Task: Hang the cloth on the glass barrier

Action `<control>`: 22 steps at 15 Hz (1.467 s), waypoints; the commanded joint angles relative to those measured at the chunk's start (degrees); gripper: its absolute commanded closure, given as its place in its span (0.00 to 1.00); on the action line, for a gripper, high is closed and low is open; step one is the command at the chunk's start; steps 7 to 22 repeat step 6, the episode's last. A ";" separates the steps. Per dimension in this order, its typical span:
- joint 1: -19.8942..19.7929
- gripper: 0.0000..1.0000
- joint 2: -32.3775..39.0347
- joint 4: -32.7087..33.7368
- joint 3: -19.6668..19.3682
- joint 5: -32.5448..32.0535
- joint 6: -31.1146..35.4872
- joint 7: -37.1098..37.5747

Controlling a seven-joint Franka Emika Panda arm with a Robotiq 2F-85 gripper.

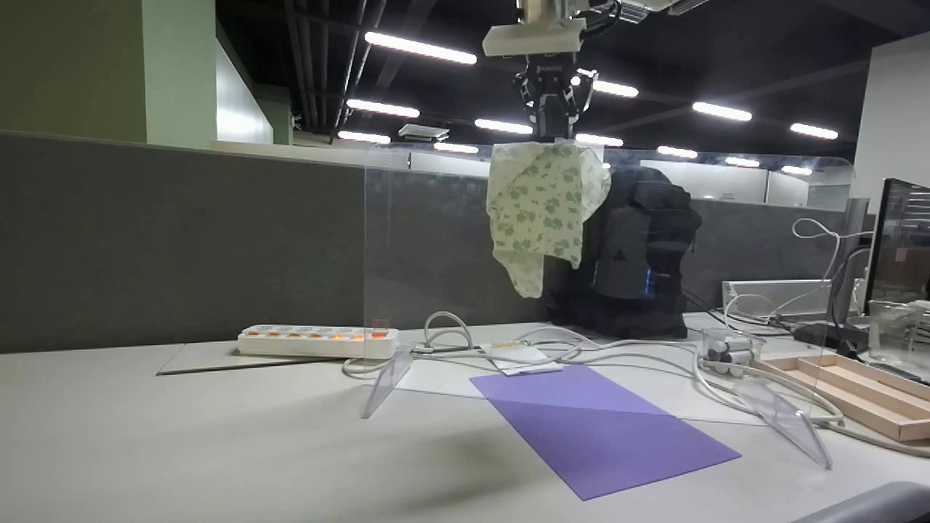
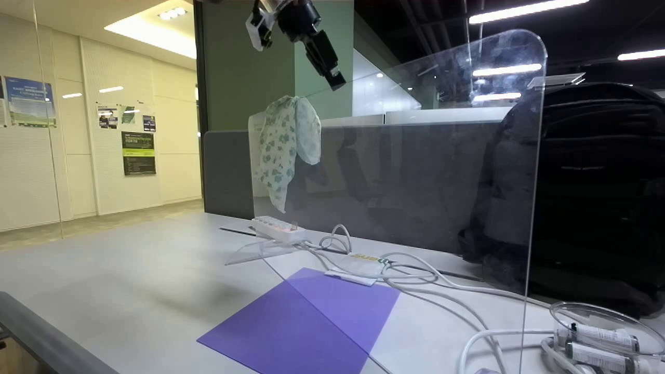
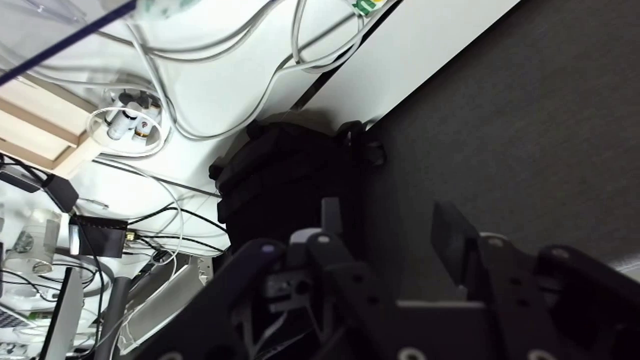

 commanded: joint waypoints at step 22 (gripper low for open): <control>2.82 0.00 -1.71 1.04 -1.17 -1.29 -0.94 2.20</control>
